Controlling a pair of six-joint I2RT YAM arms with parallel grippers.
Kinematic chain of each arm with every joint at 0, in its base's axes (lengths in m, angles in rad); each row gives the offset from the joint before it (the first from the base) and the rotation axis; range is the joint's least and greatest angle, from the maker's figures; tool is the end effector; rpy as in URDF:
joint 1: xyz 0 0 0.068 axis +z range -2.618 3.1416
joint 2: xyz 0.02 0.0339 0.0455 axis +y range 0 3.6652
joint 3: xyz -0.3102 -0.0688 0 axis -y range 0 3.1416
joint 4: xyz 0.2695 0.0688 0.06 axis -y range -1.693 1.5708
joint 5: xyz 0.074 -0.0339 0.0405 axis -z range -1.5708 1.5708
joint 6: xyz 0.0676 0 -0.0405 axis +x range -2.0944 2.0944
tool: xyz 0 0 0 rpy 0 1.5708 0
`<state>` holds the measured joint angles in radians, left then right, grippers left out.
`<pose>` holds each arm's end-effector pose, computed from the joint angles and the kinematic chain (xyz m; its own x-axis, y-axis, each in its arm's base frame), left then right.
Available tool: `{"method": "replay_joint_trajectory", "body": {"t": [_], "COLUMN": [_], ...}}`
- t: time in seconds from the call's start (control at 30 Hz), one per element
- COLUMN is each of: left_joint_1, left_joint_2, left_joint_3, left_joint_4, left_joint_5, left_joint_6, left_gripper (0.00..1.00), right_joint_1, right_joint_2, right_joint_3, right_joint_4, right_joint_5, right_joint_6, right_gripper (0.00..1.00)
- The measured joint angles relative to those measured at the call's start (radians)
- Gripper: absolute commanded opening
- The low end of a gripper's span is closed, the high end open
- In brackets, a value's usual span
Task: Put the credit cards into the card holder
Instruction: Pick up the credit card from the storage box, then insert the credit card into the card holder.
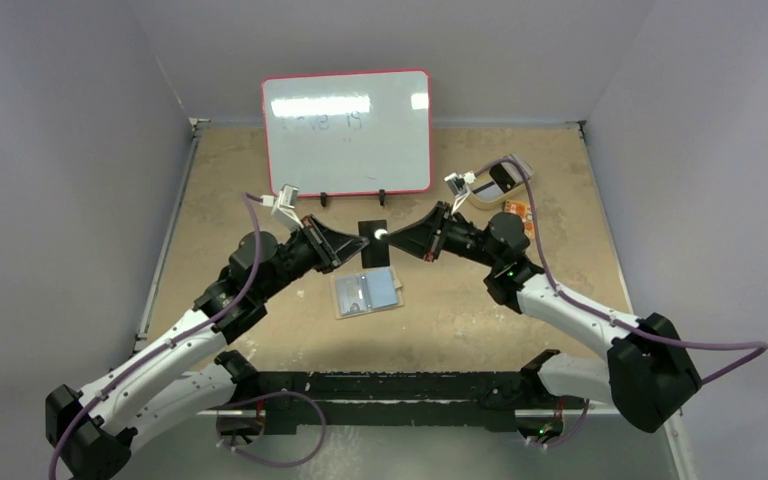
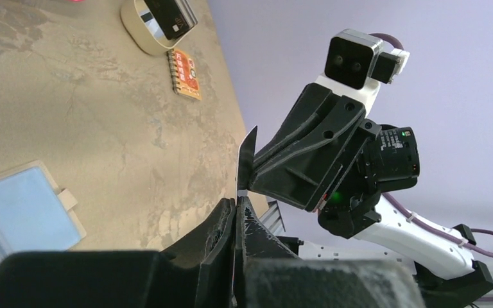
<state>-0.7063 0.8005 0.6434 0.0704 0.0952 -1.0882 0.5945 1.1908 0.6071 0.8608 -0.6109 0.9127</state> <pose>0.1634 -0.1479 0.3410 -0.6667 -0.5903 -0.4550 0.2749 0.3727 -0.8863 0.2163 0.1931 0.3385 -0.5860 0.3861 -0.7124 -0.7394 0.1048 0.6650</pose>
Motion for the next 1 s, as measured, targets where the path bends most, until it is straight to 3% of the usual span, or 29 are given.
{"method": "replay_joint_trajectory", "body": {"t": [0.17, 0.37, 0.7, 1.0], "left_joint_1": [-0.001, -0.001, 0.0, 0.061], "left_joint_2": [-0.004, 0.005, 0.211, 0.28], "left_joint_3": [-0.002, -0.037, -0.207, -0.228], "left_joint_4": [-0.046, -0.17, -0.149, -0.087], "left_joint_5": [-0.034, -0.15, -0.082, 0.009], "left_joint_6": [0.012, 0.03, 0.009, 0.019], "left_gripper": [0.0, 0.0, 0.0, 0.0], "right_joint_1": [0.003, 0.006, 0.006, 0.021], "right_joint_2": [0.0, 0.018, 0.311, 0.378], "right_joint_3": [0.018, 0.047, 0.063, 0.1], "right_joint_4": [-0.117, -0.284, -0.486, -0.534], "right_joint_5": [0.031, 0.126, 0.209, 0.238], "right_joint_6": [-0.052, -0.142, -0.257, -0.322], "right_gripper": [0.32, 0.45, 0.48, 0.48]}}
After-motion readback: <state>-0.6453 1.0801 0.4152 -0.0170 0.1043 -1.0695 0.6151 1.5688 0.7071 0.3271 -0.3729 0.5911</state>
